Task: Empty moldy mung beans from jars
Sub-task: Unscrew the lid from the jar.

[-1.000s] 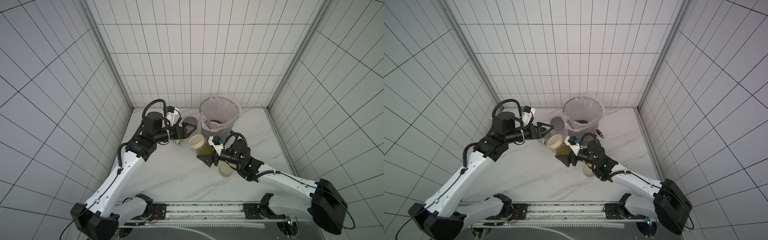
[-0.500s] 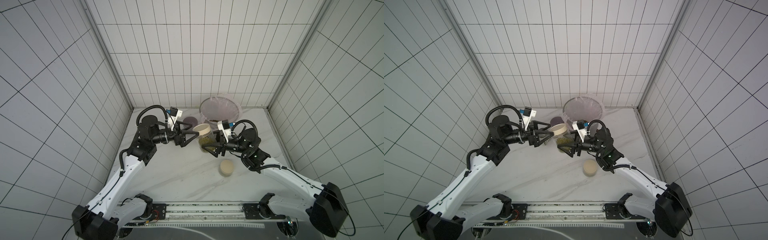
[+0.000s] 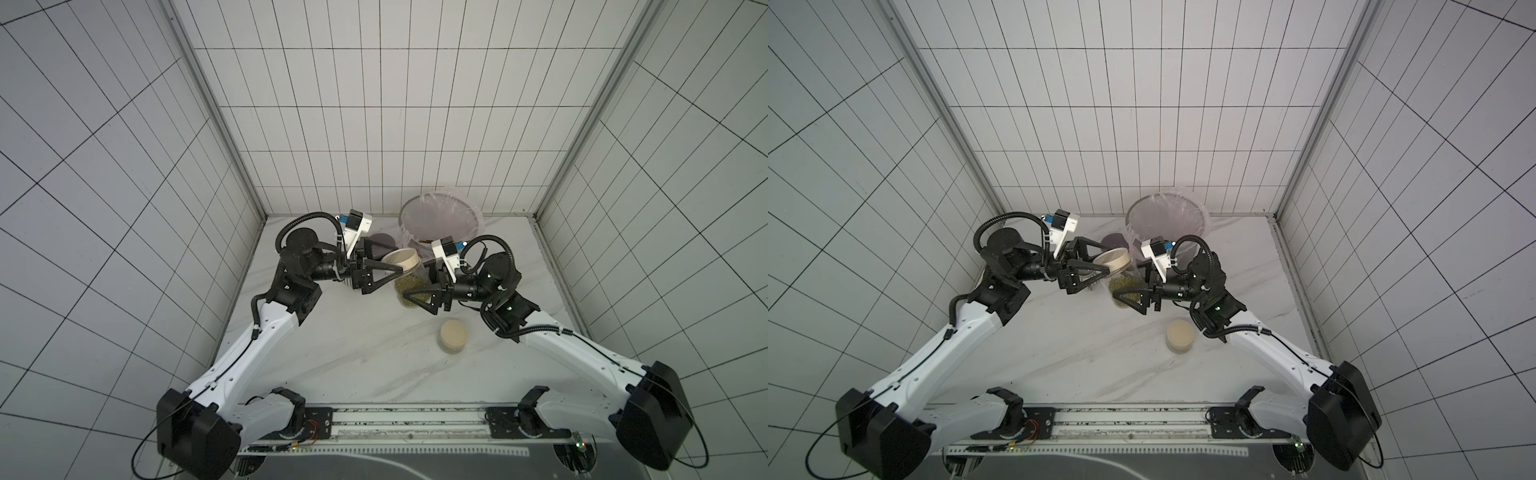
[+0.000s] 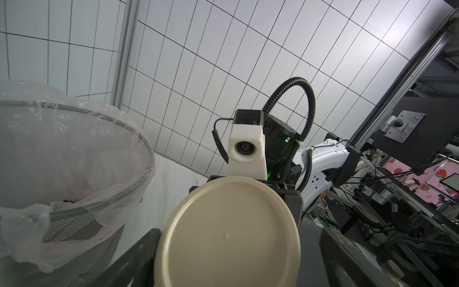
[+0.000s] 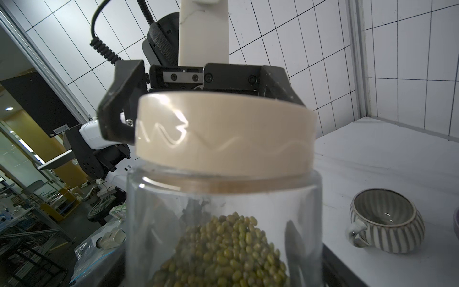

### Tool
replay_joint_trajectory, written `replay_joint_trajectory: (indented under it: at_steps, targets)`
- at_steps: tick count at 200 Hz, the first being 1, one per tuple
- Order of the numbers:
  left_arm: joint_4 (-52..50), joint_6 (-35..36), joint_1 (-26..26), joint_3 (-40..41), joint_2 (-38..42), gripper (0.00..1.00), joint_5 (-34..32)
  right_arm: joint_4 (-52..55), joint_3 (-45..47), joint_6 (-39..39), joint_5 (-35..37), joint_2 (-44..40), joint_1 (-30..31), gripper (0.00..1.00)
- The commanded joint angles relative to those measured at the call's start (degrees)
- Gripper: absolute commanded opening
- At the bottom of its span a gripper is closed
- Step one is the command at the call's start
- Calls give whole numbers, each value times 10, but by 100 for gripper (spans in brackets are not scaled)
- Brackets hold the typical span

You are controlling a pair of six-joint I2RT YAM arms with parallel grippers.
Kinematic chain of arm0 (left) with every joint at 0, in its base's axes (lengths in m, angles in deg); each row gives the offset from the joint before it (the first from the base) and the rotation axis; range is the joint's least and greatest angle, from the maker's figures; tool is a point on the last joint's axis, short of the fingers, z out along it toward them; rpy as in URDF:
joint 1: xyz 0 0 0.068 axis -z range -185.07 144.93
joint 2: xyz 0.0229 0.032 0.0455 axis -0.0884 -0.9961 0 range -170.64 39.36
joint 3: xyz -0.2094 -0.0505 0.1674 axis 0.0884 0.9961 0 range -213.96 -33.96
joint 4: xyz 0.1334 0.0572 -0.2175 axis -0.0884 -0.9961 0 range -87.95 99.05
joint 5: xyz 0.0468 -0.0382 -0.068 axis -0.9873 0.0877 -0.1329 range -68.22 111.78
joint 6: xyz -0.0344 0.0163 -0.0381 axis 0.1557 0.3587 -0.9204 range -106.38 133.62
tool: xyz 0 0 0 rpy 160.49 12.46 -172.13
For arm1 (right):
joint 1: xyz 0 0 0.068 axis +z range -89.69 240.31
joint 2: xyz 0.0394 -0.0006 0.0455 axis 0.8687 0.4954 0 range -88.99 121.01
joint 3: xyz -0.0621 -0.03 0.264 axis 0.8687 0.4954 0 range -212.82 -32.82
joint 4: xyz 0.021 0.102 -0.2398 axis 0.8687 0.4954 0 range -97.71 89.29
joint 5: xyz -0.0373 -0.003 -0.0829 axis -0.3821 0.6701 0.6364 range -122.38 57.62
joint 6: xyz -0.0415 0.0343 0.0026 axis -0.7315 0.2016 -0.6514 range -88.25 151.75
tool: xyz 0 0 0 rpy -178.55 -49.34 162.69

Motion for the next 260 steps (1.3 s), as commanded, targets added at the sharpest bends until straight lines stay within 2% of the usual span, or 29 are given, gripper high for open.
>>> replay_joint_trajectory:
  at_steps: [1, 42, 80, 107, 129, 145, 183, 208, 260]
  targets:
    - [48, -27, 8, 5, -8, 98, 33, -53, -56, 8, -14, -3, 0, 57]
    - [71, -47, 12, 3, -18, 98, 41, -45, -61, 3, -17, -1, 1, 57]
    - [72, -53, 16, 9, -19, 92, 44, -29, -67, -10, -20, -1, 1, 57]
    - [72, -55, 16, 8, -20, 80, 40, -12, -68, -24, -19, 0, 1, 57]
    - [72, -59, 17, 5, -23, 66, 34, 12, -71, -46, -14, -2, 2, 57]
    - [74, -60, 19, 4, -25, 65, 33, 31, -74, -66, -8, -4, 1, 56]
    - [72, -65, 28, 7, -26, 65, 21, 78, -76, -128, 41, -15, 1, 55]
    - [44, -61, 31, 8, -20, 57, -25, 95, -71, -173, 87, -27, 2, 55]
    - [-64, -23, 53, -13, -15, 50, -86, 120, -69, -254, 152, -31, 10, 56]
